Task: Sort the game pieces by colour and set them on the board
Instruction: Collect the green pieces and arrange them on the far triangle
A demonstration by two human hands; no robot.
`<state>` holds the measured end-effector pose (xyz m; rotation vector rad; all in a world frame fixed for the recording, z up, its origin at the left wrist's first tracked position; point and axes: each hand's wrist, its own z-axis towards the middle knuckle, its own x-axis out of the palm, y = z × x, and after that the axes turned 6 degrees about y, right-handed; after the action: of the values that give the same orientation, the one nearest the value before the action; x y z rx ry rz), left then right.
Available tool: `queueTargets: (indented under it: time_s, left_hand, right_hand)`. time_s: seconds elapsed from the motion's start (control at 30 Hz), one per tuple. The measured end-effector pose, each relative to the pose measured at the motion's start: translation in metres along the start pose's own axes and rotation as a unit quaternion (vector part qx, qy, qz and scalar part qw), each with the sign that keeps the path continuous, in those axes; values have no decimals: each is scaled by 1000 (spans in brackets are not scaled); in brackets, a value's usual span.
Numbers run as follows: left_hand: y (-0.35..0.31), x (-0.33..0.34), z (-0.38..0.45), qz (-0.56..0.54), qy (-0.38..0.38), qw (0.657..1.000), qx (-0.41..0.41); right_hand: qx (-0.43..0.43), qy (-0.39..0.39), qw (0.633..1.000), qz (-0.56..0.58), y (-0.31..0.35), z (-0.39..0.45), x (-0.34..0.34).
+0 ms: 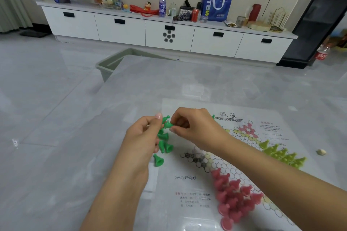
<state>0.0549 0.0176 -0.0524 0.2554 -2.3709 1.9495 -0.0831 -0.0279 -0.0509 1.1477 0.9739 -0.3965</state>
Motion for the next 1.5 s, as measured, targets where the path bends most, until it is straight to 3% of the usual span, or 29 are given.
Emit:
queueTargets:
  time_s: [0.23, 0.43, 0.57, 0.67, 0.77, 0.9, 1.5]
  left_hand:
    - [8, 9, -1, 5, 37, 999, -18]
    - [7, 16, -3, -39, 63, 996, -47]
    - [9, 16, 0, -17, 33, 998, -42]
    - [10, 14, 0, -32, 31, 998, -34]
    - [11, 14, 0, -32, 30, 999, -33]
    - [11, 15, 1, -41, 29, 998, -30]
    - [10, 13, -2, -28, 44, 998, -18]
  right_hand:
    - [-25, -18, 995, 92, 7, -20, -10]
    - [-45, -50, 993, 94, -6, -33, -13]
    - [47, -138, 973, 179, -37, -35, -41]
    - [118, -192, 964, 143, -69, -39, -55]
    - [167, -139, 974, 61, -90, -45, -50]
    - [165, -90, 982, -20, -99, -45, -36]
    - [134, -109, 983, -66, -97, -34, -25]
